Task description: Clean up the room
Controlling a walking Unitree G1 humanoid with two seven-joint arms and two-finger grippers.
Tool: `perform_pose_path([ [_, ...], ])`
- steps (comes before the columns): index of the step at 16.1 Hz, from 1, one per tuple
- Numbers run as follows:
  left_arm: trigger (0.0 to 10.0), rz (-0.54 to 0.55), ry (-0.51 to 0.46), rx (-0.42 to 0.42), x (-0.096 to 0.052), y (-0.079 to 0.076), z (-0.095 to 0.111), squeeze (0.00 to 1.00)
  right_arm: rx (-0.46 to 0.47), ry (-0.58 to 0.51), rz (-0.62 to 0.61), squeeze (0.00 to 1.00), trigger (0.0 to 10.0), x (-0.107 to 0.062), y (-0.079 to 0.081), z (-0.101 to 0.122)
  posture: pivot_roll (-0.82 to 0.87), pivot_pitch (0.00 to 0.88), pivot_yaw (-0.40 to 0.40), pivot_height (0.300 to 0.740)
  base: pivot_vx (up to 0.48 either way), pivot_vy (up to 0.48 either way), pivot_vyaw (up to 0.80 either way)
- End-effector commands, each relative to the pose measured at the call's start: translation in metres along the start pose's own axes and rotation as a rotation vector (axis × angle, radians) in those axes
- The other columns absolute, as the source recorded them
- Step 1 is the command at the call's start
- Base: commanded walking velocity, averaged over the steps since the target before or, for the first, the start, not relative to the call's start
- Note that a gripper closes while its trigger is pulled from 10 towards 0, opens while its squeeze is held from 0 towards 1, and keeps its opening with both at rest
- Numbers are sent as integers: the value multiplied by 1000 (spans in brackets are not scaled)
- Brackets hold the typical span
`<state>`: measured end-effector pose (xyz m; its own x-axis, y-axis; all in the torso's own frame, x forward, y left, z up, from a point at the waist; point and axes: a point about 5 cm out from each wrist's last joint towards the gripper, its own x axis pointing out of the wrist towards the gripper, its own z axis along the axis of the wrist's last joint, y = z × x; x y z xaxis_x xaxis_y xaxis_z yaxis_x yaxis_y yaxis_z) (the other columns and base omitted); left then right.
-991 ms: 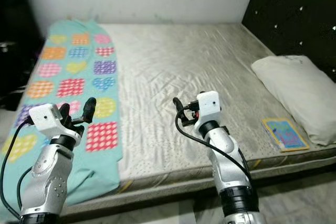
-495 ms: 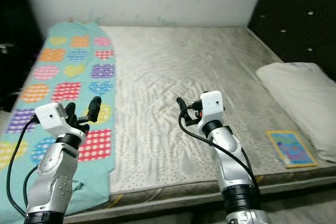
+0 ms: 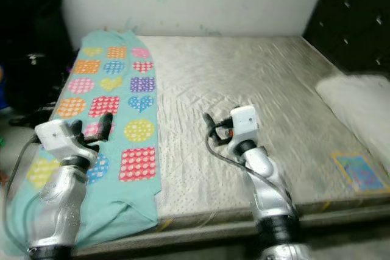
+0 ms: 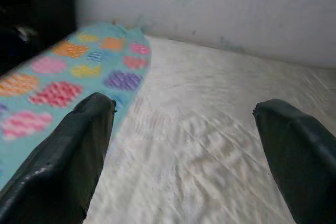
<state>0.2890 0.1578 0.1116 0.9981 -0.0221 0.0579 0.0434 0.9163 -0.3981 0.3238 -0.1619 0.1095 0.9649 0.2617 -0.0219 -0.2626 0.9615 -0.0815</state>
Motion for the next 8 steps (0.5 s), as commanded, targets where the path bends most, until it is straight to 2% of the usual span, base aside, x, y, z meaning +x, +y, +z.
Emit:
perform_pose_path([
  [1, 10000, 31, 1, 16, -1, 8, 2, 0, -5, -23, 14, 0, 10000, 4, 4, 6, -44, 0, -41, 740, 0, 480, 0],
  [4, 10000, 41, 2, 14, -1, 9, 2, 0, -11, -22, 18, 0, 10000, 4, 4, 6, -45, 0, -42, 740, 0, 480, 0],
  [8, 10000, 53, 3, 18, -1, 11, 2, 0, -12, -17, 20, 0, 10000, 4, 5, 5, -45, 0, -43, 740, 0, 0, 0],
])
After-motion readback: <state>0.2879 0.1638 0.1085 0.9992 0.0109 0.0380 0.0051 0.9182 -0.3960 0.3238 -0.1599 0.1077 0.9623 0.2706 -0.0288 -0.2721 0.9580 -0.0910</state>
